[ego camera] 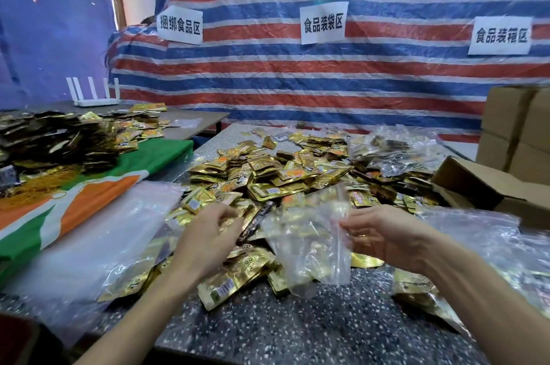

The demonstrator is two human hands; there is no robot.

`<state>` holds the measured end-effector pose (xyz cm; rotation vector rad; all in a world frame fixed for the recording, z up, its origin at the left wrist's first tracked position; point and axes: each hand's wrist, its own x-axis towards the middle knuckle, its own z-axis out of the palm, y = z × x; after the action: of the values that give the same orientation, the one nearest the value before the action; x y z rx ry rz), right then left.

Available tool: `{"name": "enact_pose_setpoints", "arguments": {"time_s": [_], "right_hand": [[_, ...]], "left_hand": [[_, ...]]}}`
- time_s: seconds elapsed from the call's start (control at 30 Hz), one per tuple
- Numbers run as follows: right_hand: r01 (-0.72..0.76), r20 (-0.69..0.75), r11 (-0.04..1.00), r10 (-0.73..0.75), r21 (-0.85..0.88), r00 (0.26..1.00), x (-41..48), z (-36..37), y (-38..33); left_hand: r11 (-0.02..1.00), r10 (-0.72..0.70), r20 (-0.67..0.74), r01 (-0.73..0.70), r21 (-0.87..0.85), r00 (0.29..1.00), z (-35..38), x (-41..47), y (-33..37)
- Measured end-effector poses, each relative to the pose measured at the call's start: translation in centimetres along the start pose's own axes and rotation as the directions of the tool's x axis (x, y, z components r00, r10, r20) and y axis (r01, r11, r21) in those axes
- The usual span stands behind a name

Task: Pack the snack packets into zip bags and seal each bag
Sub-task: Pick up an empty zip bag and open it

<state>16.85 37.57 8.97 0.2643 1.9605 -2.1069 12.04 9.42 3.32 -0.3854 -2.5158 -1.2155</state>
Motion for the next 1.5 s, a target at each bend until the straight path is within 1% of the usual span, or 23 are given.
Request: {"name": "enact_pose_setpoints", "arguments": {"time_s": [0.07, 0.17, 0.27, 0.33, 0.43, 0.6, 0.7, 0.8, 0.87, 0.97, 1.03, 1.07, 1.1, 1.17, 1.2, 1.23, 1.27, 1.3, 1.33, 1.37, 1.4, 1.43, 1.5], "right_hand": [[0.023, -0.031, 1.0, -0.024, -0.017, 0.999, 0.1, 0.3, 0.2], [0.049, -0.044, 0.994, -0.054, -0.097, 0.998, 0.2, 1.7, 0.4], [0.093, -0.004, 0.976, -0.096, -0.194, 0.995, 0.3, 3.6, 0.6], [0.136, 0.042, 0.965, -0.13, -0.225, 0.991, 0.3, 4.8, 0.7], [0.165, 0.123, 0.968, -0.143, -0.188, 0.982, -0.1, 5.6, 0.3], [0.122, 0.189, 0.984, -0.096, -0.128, 0.977, -0.6, 4.6, -0.5], [0.124, 0.093, 0.978, -0.109, -0.17, 0.99, -0.6, 3.9, -0.8], [0.143, -0.095, 0.954, -0.173, -0.262, 0.98, -0.5, 3.9, -0.8], [0.155, -0.21, 0.895, -0.262, -0.418, 0.942, -0.4, 4.4, -0.4], [0.104, -0.269, 0.606, -0.491, -0.788, 0.829, -0.2, 5.1, 0.2], [0.078, -0.243, 0.443, -0.621, -0.893, 0.745, 0.1, 5.2, 0.5], [0.087, -0.222, 0.4, -0.663, -0.913, 0.715, 0.2, 5.1, 0.5], [0.095, -0.204, 0.385, -0.663, -0.918, 0.721, 0.3, 5.0, 0.4], [0.154, -0.133, 0.478, -0.514, -0.865, 0.848, 0.0, 5.1, 0.1], [0.186, -0.054, 0.569, -0.379, -0.801, 0.924, -0.3, 5.0, -0.1], [0.204, 0.032, 0.65, -0.266, -0.732, 0.963, -0.6, 4.9, -0.3], [0.227, 0.074, 0.677, -0.248, -0.7, 0.966, -0.9, 4.7, -0.4], [0.261, 0.039, 0.667, -0.328, -0.698, 0.944, -0.9, 4.5, -0.5], [0.292, -0.052, 0.614, -0.479, -0.733, 0.876, -0.8, 4.1, -0.7], [0.304, -0.14, 0.534, -0.638, -0.789, 0.757, -0.6, 3.7, -0.8], [0.297, -0.177, 0.476, -0.724, -0.828, 0.666, -0.5, 3.4, -1.0], [0.31, -0.17, 0.465, -0.738, -0.83, 0.653, -0.4, 3.5, -1.1], [0.359, -0.102, 0.598, -0.598, -0.717, 0.795, 0.0, 3.7, -1.2]], "left_hand": [[0.994, -0.052, -0.026, 0.049, -0.093, 0.998, -0.2, 0.0, -0.6], [0.968, -0.014, -0.016, 0.01, -0.249, 1.0, -0.1, -0.8, 0.8], [0.907, 0.033, 0.165, 0.04, -0.419, 0.986, 0.7, -1.3, 3.8], [0.88, 0.054, 0.294, 0.094, -0.466, 0.954, 1.3, -1.4, 5.4], [0.877, 0.059, 0.345, 0.116, -0.466, 0.937, 1.6, -1.2, 6.5], [0.835, 0.041, 0.424, 0.202, -0.511, 0.905, 0.7, -0.5, 6.1], [0.869, -0.041, 0.416, 0.238, -0.434, 0.909, 0.1, -0.1, 5.7], [0.902, -0.127, 0.369, 0.262, -0.344, 0.921, -0.1, -0.1, 5.4], [0.952, -0.144, 0.31, 0.217, -0.217, 0.94, 0.2, -0.5, 5.3], [0.998, -0.052, 0.247, 0.04, 0.054, 0.968, 0.8, -1.1, 5.6], [0.997, -0.026, 0.298, 0.002, 0.08, 0.954, 0.9, -1.3, 6.0], [0.997, -0.044, 0.344, 0.018, 0.076, 0.938, 1.0, -1.3, 6.2], [0.996, -0.068, 0.384, 0.044, 0.071, 0.921, 1.0, -1.3, 6.4], [0.996, -0.089, 0.37, 0.077, 0.048, 0.925, 1.1, -1.1, 6.8], [0.997, -0.077, 0.297, 0.072, 0.028, 0.952, 1.1, -0.9, 6.9], [0.998, -0.059, 0.188, 0.061, -0.006, 0.98, 0.8, -0.6, 7.0], [0.998, -0.04, 0.065, 0.042, -0.042, 0.997, 0.4, -0.4, 7.0], [0.997, -0.019, -0.047, 0.015, -0.072, 0.999, 0.0, -0.1, 7.1], [0.997, 0.01, -0.125, -0.02, -0.078, 0.992, -0.4, 0.2, 6.9], [0.998, 0.038, -0.146, -0.046, -0.052, 0.989, -0.6, 0.4, 6.7], [0.998, 0.057, -0.109, -0.058, 0.002, 0.992, -0.5, 0.4, 6.5], [0.998, 0.055, -0.04, -0.054, 0.045, 0.998, -0.3, 0.3, 6.4], [0.999, -0.016, 0.132, 0.021, -0.04, 0.991, 0.3, 0.2, 6.1]]}}
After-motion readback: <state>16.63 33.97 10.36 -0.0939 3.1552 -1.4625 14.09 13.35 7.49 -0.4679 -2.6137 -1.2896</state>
